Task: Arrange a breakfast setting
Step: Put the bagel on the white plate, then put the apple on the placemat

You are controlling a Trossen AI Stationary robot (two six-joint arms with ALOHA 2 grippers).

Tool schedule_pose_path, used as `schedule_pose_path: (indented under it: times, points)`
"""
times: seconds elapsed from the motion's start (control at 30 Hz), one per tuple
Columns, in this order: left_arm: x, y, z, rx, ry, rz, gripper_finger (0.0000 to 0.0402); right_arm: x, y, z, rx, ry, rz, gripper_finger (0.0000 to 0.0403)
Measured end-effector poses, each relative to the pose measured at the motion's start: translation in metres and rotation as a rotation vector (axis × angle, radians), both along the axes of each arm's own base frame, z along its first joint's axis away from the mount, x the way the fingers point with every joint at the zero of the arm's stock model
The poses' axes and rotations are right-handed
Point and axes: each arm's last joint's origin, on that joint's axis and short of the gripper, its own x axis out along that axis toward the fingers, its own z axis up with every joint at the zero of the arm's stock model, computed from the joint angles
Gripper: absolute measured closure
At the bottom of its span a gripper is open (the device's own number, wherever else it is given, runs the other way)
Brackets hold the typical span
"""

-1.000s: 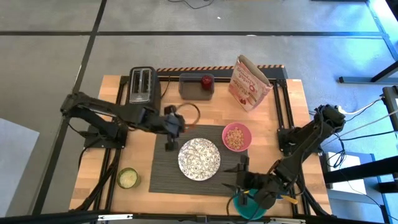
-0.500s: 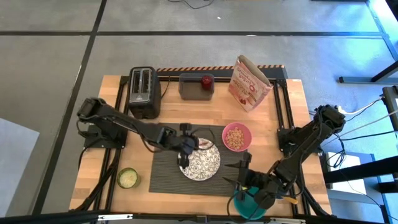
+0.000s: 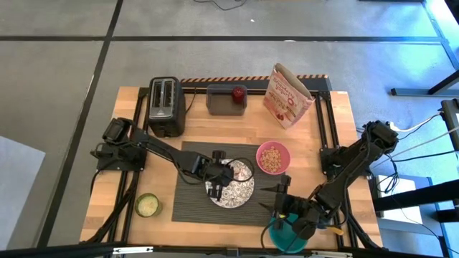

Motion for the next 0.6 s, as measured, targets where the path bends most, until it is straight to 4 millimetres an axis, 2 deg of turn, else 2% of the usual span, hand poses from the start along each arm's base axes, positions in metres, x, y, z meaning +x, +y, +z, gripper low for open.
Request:
schedule_pose_path:
  times: [0.3, 0.47, 0.6]
  points:
    - [0.000, 0.000, -0.001, -0.026, -0.002, 0.020, 0.0252, -0.001, -0.002, -0.005, -0.016, 0.001, -0.007, 0.0185]
    - [-0.001, -0.003, 0.003, -0.134, 0.036, -0.032, 0.0240, -0.001, -0.001, -0.005, -0.010, 0.009, 0.002, 0.0185]
    - [-0.011, -0.003, 0.027, -0.207, 0.003, -0.070, 0.0241, -0.001, -0.001, -0.005, -0.006, 0.024, 0.019, 0.0185]
